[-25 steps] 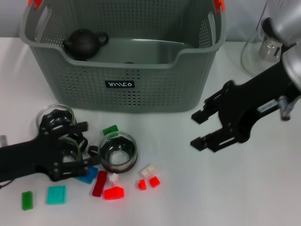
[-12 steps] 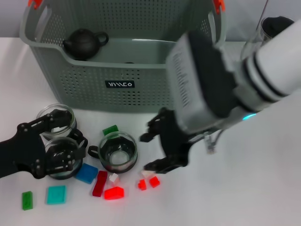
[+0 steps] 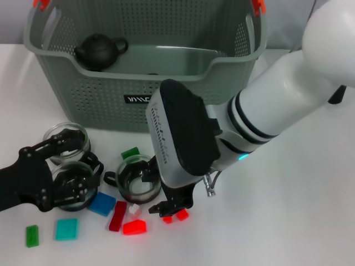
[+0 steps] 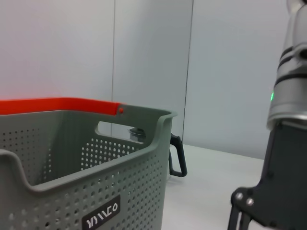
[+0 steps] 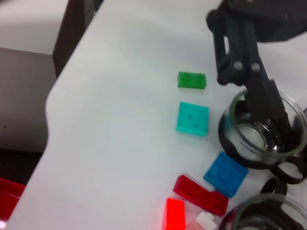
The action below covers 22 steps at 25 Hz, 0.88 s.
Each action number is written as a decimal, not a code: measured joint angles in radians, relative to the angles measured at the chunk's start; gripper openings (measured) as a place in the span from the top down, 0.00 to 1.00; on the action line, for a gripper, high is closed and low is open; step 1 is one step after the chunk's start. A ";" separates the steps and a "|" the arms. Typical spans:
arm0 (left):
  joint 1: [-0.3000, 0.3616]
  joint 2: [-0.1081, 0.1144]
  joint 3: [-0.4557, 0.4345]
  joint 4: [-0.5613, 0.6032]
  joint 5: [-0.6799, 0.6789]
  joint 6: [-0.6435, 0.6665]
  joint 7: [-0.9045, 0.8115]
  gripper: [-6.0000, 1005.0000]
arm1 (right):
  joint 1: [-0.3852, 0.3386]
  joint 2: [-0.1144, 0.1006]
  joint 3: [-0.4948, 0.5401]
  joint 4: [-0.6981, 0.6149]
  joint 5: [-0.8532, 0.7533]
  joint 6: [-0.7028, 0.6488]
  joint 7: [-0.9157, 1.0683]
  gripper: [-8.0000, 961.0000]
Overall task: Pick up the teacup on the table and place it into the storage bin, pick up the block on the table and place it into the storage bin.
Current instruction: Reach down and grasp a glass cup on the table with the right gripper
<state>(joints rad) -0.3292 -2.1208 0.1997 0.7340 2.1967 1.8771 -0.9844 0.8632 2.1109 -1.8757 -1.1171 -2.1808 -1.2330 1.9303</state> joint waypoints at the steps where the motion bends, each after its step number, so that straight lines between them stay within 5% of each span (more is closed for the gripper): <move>1: 0.001 0.000 -0.001 0.000 -0.001 0.000 0.001 0.12 | 0.006 0.000 -0.006 0.018 0.006 0.016 -0.001 0.36; 11: 0.001 -0.001 -0.010 0.000 -0.002 -0.002 0.001 0.12 | 0.006 0.001 -0.067 0.102 0.011 0.165 -0.003 0.37; 22: -0.002 0.001 -0.011 -0.011 -0.005 -0.022 0.001 0.12 | 0.006 -0.008 -0.062 0.074 -0.035 0.090 0.054 0.37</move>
<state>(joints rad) -0.3311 -2.1201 0.1886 0.7225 2.1920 1.8549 -0.9832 0.8693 2.1030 -1.9380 -1.0435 -2.2155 -1.1425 1.9844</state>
